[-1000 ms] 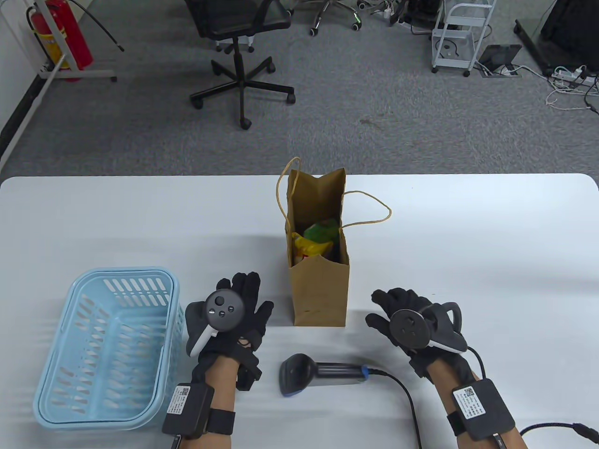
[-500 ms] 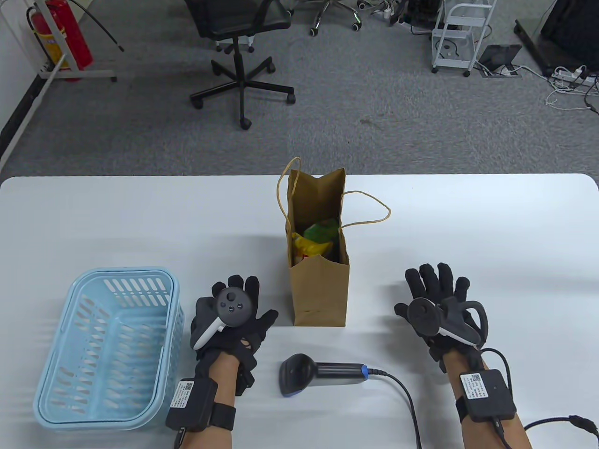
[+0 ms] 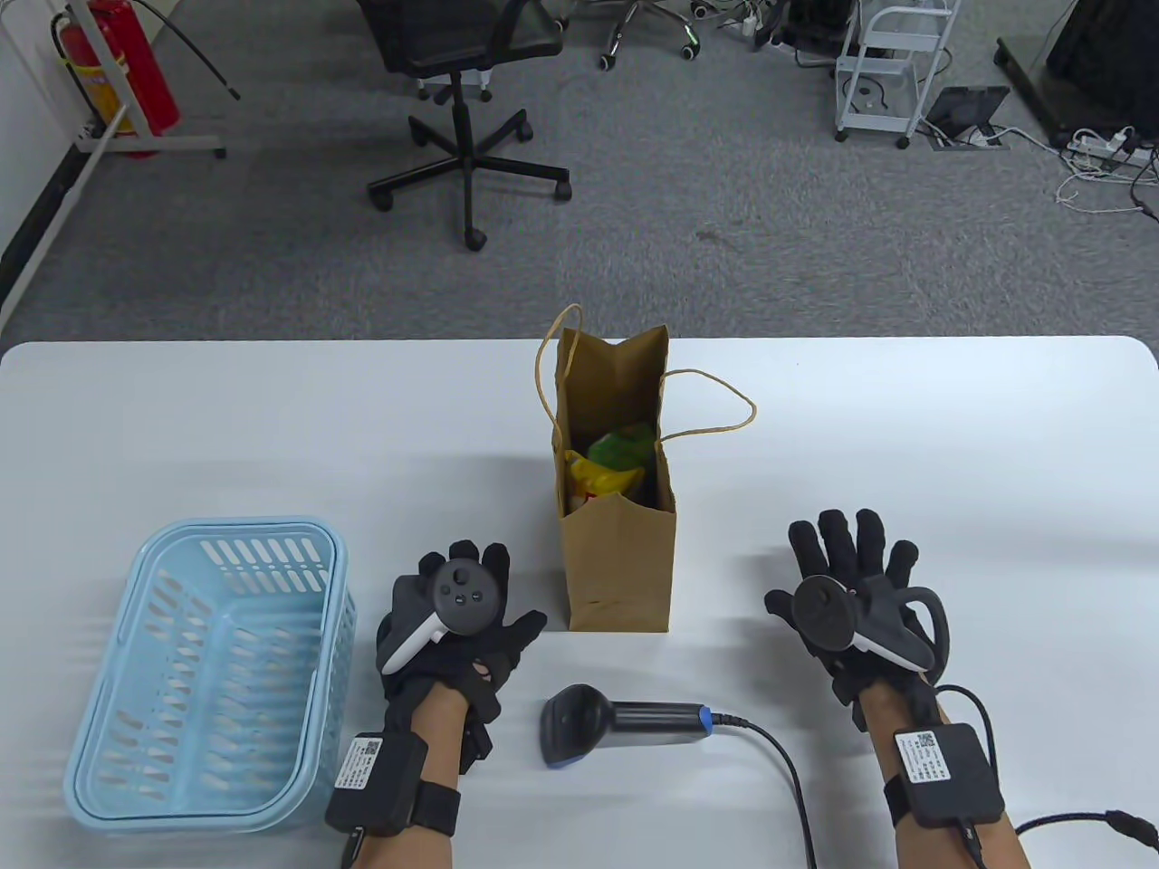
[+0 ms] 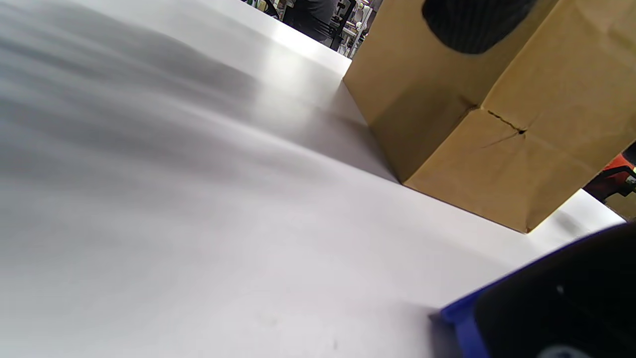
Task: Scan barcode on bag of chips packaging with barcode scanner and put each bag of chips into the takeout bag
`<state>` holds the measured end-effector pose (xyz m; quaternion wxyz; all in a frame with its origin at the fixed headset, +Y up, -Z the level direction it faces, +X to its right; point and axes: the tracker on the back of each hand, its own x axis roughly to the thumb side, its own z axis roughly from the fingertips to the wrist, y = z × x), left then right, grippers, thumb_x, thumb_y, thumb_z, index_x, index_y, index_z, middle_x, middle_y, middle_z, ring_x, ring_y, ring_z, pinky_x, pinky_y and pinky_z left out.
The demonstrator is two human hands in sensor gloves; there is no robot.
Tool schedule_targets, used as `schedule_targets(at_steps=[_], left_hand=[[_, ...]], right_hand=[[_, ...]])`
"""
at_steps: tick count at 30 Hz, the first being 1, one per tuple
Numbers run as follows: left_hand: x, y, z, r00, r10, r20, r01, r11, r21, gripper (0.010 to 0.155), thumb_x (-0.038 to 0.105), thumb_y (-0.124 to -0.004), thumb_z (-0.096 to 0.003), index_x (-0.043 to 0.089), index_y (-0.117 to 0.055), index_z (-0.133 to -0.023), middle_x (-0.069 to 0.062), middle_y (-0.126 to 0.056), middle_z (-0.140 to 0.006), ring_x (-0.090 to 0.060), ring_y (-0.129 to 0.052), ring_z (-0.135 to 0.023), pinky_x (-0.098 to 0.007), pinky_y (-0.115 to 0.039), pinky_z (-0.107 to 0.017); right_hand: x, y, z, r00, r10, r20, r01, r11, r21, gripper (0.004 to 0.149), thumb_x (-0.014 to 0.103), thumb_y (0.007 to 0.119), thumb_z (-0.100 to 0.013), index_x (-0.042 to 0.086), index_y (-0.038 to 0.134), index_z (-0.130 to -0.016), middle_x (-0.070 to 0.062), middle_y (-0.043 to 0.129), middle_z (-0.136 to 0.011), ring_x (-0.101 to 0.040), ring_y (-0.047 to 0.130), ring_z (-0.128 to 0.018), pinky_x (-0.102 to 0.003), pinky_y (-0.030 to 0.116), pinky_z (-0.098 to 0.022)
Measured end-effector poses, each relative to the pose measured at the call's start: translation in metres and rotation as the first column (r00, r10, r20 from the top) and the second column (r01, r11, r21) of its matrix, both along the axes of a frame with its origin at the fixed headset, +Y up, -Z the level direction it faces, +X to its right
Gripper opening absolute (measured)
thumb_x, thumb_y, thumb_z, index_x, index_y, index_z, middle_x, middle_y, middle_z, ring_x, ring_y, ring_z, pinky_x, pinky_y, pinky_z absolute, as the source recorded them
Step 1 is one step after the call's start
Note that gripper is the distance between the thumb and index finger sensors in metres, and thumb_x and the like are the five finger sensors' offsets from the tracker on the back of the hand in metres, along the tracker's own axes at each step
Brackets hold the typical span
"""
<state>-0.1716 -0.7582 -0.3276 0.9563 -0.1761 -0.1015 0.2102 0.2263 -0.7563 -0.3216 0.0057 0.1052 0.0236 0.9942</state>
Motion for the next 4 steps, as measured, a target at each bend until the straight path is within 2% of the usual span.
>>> schedule_targets(at_steps=[4], left_hand=[[-0.0011, 0.0006, 0.0007, 1.0, 0.001, -0.008, -0.001, 1.0, 0.004, 0.091, 0.055, -0.061, -0.0565, 0.009, -0.011, -0.116, -0.026, 0.005, -0.11, -0.063, 0.007, -0.092, -0.081, -0.01, -0.054]], right_hand=[[-0.0026, -0.0017, -0.0006, 1.0, 0.015, -0.008, -0.015, 1.0, -0.01, 0.086, 0.056, 0.045, -0.054, 0.003, 0.021, -0.117, -0.037, 0.019, -0.12, -0.073, 0.014, -0.103, -0.089, 0.021, -0.062]])
